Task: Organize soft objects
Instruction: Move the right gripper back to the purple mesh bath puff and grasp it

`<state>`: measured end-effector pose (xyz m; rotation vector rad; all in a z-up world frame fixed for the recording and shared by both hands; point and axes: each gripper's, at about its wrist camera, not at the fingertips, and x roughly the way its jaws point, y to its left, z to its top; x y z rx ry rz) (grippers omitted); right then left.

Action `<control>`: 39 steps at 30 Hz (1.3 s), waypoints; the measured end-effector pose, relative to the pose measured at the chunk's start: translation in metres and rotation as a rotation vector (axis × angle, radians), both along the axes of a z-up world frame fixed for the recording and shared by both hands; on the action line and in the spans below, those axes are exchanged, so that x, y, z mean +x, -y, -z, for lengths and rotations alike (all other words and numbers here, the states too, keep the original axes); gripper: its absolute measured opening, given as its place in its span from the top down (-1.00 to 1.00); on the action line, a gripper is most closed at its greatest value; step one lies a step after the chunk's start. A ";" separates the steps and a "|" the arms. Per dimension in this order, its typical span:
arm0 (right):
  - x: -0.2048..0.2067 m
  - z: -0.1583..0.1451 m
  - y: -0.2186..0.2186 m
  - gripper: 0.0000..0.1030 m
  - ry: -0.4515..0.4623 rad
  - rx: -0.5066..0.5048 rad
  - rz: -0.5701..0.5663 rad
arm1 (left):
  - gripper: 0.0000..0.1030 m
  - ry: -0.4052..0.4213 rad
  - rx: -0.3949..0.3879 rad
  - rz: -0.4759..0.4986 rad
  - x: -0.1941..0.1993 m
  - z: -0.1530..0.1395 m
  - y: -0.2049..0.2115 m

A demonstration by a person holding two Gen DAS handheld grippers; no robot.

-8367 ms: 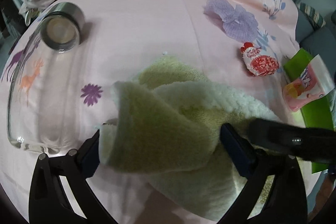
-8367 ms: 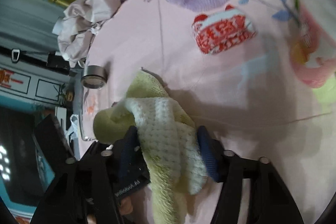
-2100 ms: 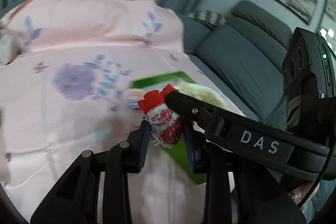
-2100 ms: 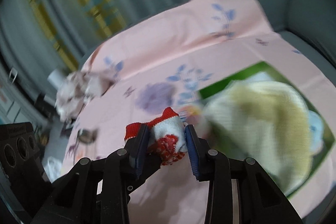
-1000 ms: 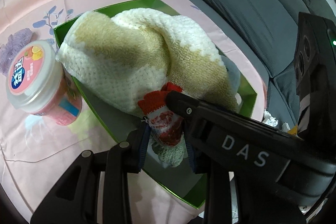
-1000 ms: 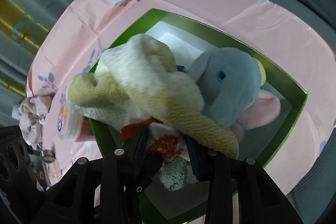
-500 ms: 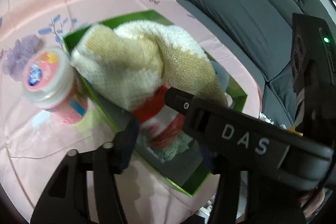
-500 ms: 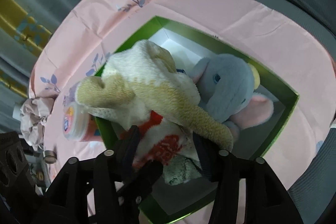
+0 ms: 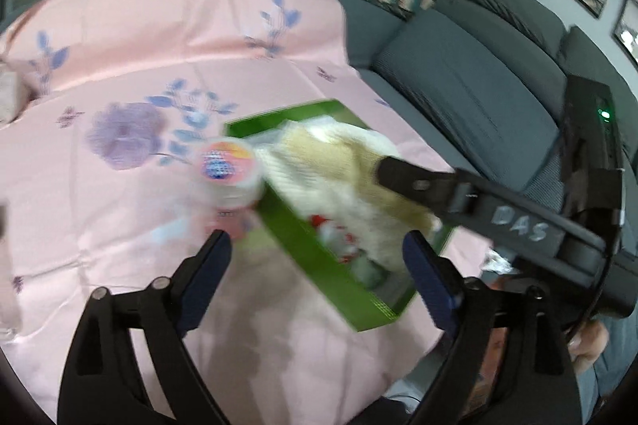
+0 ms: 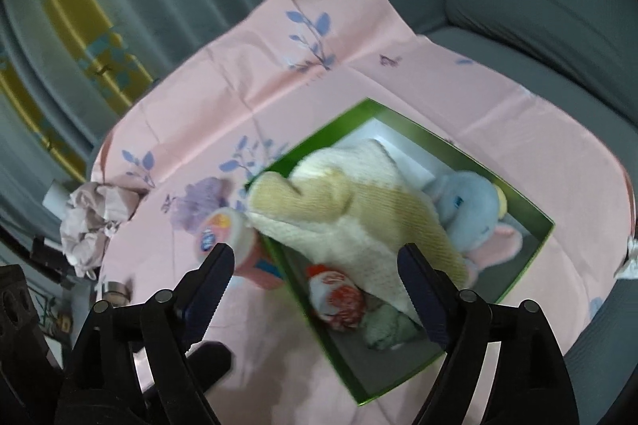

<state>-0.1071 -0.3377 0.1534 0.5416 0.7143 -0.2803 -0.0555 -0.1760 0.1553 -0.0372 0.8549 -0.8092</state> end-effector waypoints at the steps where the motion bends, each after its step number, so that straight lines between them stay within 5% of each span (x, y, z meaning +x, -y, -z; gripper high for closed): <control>1: 0.001 -0.003 -0.006 -0.65 0.005 -0.012 -0.010 | -0.87 0.007 -0.002 -0.024 0.001 0.000 -0.009; 9: 0.012 -0.015 -0.043 -0.67 0.025 -0.101 -0.064 | -0.97 0.010 -0.033 -0.202 0.009 0.009 -0.090; 16: 0.029 -0.016 -0.081 -0.67 0.034 -0.146 -0.124 | -0.97 -0.007 -0.081 -0.350 0.016 0.045 -0.158; 26: 0.053 -0.014 -0.143 -0.70 0.142 -0.141 -0.274 | -0.97 0.033 0.057 -0.438 0.038 0.092 -0.185; 28: 0.067 -0.008 -0.153 -0.86 0.123 -0.104 -0.299 | -0.97 0.013 0.088 -0.459 0.042 0.097 -0.188; 33: 0.127 0.019 -0.180 -0.87 0.012 0.008 -0.357 | -0.97 0.032 0.058 -0.513 0.039 0.091 -0.203; 39: 0.223 0.052 -0.197 -0.87 -0.162 -0.066 -0.216 | -0.97 0.008 0.036 -0.572 0.047 0.089 -0.220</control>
